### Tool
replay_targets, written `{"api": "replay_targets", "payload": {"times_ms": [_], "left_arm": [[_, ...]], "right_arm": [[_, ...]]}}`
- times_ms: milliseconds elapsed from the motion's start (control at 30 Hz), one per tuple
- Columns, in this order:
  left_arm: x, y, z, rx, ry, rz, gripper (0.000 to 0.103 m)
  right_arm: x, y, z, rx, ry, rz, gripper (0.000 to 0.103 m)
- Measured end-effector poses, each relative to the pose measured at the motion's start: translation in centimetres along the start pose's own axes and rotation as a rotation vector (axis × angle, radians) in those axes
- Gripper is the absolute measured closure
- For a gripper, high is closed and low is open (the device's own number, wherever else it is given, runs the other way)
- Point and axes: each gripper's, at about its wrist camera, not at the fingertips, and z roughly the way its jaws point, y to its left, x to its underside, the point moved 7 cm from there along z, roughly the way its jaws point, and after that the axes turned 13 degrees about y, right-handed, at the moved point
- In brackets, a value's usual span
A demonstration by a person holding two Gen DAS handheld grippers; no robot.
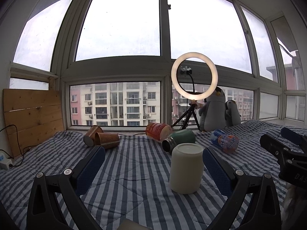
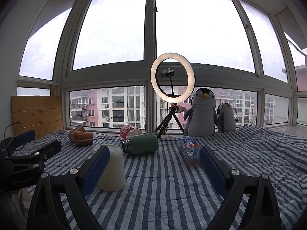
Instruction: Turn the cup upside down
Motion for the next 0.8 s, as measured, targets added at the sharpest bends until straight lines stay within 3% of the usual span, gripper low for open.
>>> {"api": "replay_targets", "payload": {"times_ms": [800], "left_arm": [[0.07,0.44,-0.42,-0.012,-0.009,-0.006,0.0]], "right_arm": [[0.03,-1.08,-0.11,0.038,-0.004,0.042,0.008]]}}
